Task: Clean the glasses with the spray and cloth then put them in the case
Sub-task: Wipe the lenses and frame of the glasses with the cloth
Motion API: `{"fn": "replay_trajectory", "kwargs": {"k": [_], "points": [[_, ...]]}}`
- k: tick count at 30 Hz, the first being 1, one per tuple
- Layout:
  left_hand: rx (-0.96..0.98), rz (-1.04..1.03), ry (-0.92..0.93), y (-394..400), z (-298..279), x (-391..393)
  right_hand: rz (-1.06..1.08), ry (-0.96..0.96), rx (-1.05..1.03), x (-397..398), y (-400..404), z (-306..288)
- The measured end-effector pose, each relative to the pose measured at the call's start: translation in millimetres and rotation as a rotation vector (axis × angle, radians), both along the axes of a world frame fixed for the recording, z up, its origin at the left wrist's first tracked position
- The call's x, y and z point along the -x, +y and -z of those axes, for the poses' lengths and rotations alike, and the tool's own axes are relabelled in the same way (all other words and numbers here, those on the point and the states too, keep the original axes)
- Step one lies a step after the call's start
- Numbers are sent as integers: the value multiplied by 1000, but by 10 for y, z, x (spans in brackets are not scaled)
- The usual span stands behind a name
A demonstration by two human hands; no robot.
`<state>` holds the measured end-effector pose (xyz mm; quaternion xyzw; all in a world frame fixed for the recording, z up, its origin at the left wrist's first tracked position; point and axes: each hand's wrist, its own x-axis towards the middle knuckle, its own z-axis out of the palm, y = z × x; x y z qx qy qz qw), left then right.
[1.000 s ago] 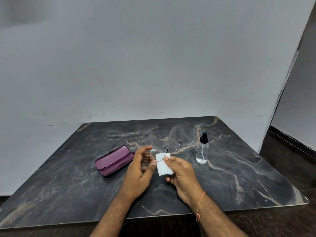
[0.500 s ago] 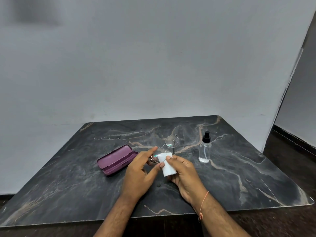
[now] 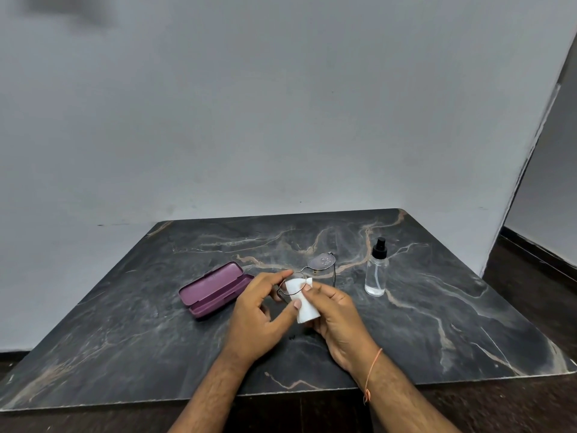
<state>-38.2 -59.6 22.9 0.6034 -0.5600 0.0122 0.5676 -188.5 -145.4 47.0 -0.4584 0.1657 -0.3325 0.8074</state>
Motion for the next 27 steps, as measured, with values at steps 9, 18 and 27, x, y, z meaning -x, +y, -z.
{"fn": "replay_trajectory", "kwargs": {"k": [9,18,27], "points": [[29,-14,115,-16,-9,-11,30,45,41,-10,40,-18],[13,-8,149,3,-30,-14,36,61,56,-27,40,-12],[-38,64,298,18,-16,-62,36,86,104,-39,-1,45]]}}
